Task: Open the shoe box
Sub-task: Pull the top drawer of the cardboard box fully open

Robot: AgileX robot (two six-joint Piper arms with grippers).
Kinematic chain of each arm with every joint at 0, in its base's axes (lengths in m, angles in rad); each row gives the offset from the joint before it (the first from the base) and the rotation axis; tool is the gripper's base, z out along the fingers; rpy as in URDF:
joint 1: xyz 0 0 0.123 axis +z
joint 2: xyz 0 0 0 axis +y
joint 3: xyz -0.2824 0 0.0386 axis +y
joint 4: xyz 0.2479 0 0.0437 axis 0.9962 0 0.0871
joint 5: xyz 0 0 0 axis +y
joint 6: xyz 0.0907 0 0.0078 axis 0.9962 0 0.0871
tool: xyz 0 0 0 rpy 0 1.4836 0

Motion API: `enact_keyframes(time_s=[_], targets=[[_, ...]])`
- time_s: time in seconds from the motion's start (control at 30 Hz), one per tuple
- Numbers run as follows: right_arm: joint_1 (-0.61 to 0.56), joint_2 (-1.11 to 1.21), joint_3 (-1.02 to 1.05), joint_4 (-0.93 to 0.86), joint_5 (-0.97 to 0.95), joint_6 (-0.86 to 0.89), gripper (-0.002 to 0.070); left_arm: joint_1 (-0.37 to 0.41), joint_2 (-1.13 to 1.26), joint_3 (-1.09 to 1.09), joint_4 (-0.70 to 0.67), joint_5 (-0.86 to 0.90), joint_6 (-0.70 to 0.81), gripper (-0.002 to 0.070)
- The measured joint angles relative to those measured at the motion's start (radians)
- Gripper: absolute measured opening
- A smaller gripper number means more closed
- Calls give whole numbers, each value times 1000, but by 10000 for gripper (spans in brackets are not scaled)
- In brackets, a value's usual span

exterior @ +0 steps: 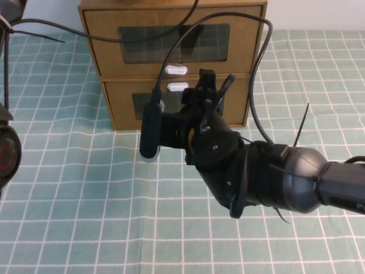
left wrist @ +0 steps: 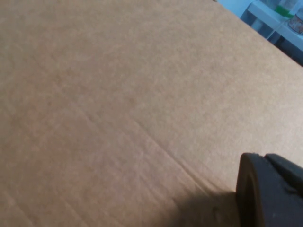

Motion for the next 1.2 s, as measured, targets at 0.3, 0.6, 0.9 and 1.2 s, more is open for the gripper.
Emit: enact_keyframes(time_s=[0.3, 0.6, 0.9, 1.2], targets=[[0, 65, -122, 0, 60, 0, 387, 0, 0, 0, 0, 2, 0, -6], [-24, 113, -191, -1, 26, -45, 387, 4, 1, 0, -14, 2, 0, -6], [-60, 133, -223, -1, -52, -76, 361, 6, 2, 0, -23, 2, 0, -6], [-66, 163, -244, -4, -79, -94, 329, 6, 4, 0, -26, 2, 0, -6]])
